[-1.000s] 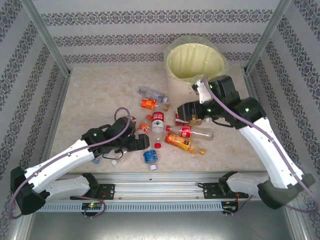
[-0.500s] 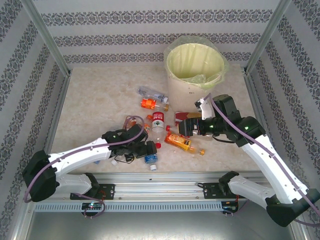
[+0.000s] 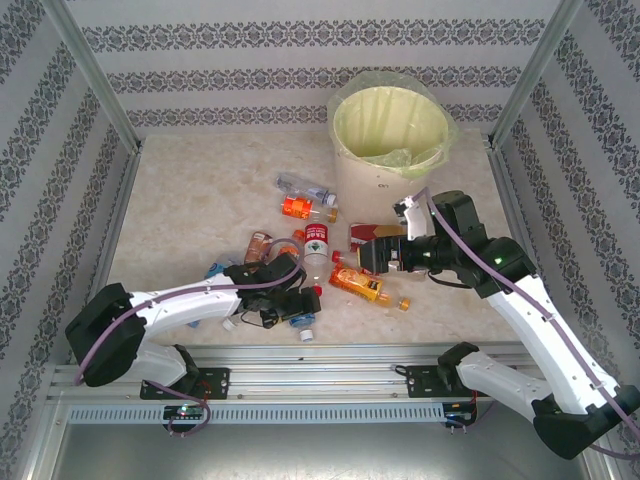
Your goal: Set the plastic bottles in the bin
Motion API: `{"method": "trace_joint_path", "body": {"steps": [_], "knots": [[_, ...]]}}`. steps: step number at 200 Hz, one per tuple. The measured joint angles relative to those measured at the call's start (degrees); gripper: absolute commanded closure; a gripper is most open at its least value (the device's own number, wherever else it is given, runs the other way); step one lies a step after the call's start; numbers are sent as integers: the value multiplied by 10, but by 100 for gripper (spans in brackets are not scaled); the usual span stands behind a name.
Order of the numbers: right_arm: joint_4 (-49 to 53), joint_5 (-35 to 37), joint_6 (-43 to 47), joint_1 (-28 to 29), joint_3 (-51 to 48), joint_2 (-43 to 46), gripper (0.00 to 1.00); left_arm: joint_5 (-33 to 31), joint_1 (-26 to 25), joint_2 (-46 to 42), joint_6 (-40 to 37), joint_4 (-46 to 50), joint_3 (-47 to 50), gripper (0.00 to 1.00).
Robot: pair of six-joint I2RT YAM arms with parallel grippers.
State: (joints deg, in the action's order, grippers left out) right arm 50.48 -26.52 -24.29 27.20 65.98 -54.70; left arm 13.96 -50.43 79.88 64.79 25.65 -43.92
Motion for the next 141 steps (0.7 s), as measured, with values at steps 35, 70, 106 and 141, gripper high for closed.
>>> {"method": "trace_joint_path", "body": {"steps": [35,70,106,141], "knots": [[0,-2,0,-9,-7,6,2,6,-5,14,3,-14,12,19],[-3,-6,0,-16,-17,8,2,10,-6,19,4,-20,18,27],[-16,-8,-17,-20,-39,11,2,10,-7,14,0,-21,18,35],[-48,-24,-62,-20,-60,12,3,14,-13,-34,-35,-21,17,35]]}}
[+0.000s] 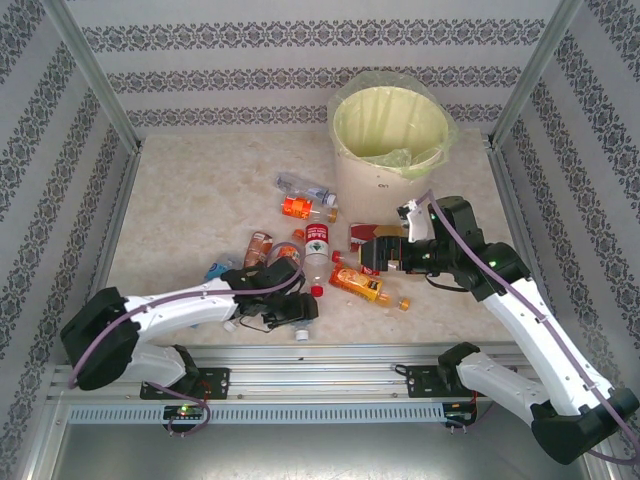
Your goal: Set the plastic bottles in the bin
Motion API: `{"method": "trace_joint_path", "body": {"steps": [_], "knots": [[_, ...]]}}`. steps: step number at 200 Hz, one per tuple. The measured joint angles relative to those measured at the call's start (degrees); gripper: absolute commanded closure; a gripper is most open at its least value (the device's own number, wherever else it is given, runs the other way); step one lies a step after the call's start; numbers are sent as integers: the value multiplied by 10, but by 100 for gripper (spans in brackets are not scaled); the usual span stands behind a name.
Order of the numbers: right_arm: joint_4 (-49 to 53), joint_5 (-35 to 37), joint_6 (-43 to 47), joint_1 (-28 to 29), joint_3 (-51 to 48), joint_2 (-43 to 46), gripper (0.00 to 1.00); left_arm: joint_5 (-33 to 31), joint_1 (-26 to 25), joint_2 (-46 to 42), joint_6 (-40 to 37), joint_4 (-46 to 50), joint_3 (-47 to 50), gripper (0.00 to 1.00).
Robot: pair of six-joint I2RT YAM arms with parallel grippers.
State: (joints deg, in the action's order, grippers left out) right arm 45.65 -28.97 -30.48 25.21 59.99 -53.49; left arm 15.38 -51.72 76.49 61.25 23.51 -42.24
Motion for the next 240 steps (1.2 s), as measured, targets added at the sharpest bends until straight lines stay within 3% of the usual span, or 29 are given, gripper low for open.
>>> {"method": "trace_joint_path", "body": {"steps": [38,81,148,177,240], "knots": [[-68,-21,-78,2,-43,0,5,14,0,-73,-70,-17,-4,34],[-156,-24,-148,50,-61,-25,6,40,0,-105,-138,-95,-10,33],[-219,-15,-174,103,-62,-73,7,83,0,-105,-162,-204,-12,32],[-229,-11,-174,103,-70,-74,11,101,0,-106,-160,-244,-12,32],[-252,-12,-174,103,-73,-74,33,115,0,-106,-143,-270,-11,30]]}}
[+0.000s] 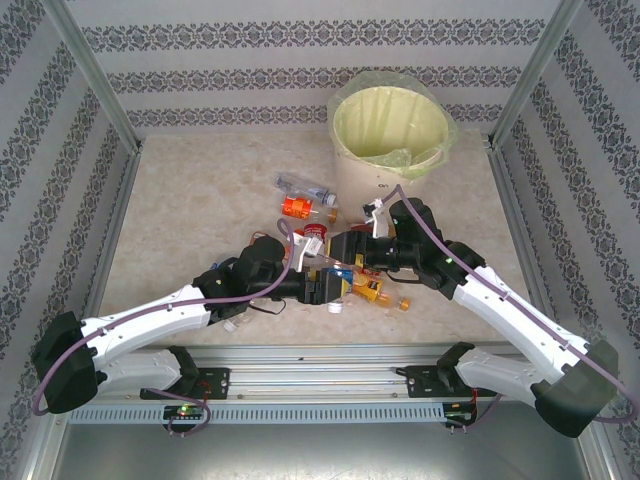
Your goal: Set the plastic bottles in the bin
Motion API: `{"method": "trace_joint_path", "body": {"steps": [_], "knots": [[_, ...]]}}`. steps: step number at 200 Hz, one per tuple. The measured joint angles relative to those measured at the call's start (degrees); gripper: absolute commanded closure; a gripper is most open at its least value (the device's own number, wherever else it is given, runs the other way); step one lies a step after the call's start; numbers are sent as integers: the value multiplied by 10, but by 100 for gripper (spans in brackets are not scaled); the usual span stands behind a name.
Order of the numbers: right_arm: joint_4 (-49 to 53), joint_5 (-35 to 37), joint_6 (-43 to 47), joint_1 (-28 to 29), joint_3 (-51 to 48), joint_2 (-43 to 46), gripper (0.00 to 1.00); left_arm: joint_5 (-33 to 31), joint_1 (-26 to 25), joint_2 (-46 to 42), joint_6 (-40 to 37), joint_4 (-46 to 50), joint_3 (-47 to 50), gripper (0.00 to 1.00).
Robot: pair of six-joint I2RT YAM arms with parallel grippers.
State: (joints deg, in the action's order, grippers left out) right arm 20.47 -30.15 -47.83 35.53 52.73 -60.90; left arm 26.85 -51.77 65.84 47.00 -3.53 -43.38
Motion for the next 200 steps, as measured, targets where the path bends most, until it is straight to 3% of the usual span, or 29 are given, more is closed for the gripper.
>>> {"method": "trace_joint_path", "body": {"steps": [19,60,122,200], "knots": [[-1,0,2,0,0,1,36,1,0,0,5,-1,0,24],[20,4,17,-2,1,16,41,1,0,1,14,-21,-1,0],[82,5,55,-64,85,41,44,-12,0,1,-7,-26,-62,0],[141,7,121,-142,265,4,44,-83,0,0,-111,20,-169,0]]}}
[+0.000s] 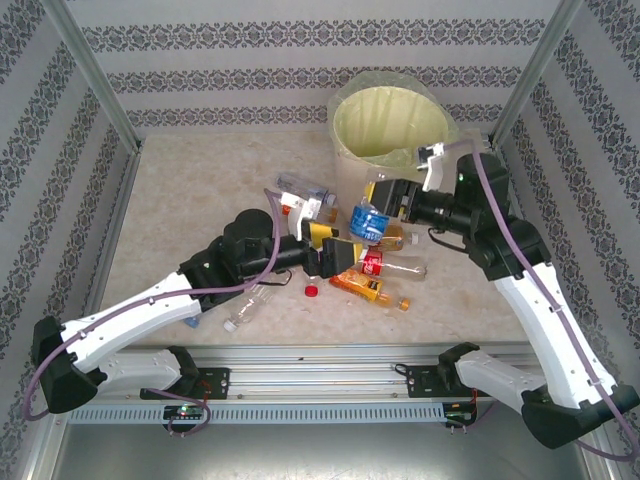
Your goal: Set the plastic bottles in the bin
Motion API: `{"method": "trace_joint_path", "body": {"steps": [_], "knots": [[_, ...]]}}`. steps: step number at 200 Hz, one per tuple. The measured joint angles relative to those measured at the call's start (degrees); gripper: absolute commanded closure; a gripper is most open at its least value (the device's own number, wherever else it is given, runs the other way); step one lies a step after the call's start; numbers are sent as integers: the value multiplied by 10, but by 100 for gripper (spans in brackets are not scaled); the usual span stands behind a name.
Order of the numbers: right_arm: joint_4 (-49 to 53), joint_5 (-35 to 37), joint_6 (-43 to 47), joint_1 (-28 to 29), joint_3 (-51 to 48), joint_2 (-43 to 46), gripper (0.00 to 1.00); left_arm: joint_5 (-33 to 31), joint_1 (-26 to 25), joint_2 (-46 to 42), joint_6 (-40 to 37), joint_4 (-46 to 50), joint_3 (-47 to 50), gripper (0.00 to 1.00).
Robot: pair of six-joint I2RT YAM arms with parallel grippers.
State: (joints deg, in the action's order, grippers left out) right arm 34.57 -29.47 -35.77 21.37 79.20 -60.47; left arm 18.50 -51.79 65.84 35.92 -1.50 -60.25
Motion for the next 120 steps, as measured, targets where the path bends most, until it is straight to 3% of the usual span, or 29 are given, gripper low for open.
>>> {"method": "trace_joint_path", "body": {"steps": [39,120], "knots": [[31,47,53,-19,120,-67,45,-63,0,-11,-89,76,-69,0],[73,163,124,-65,329,-239,47,-168,0,-78,-236,202,-105,0]]}}
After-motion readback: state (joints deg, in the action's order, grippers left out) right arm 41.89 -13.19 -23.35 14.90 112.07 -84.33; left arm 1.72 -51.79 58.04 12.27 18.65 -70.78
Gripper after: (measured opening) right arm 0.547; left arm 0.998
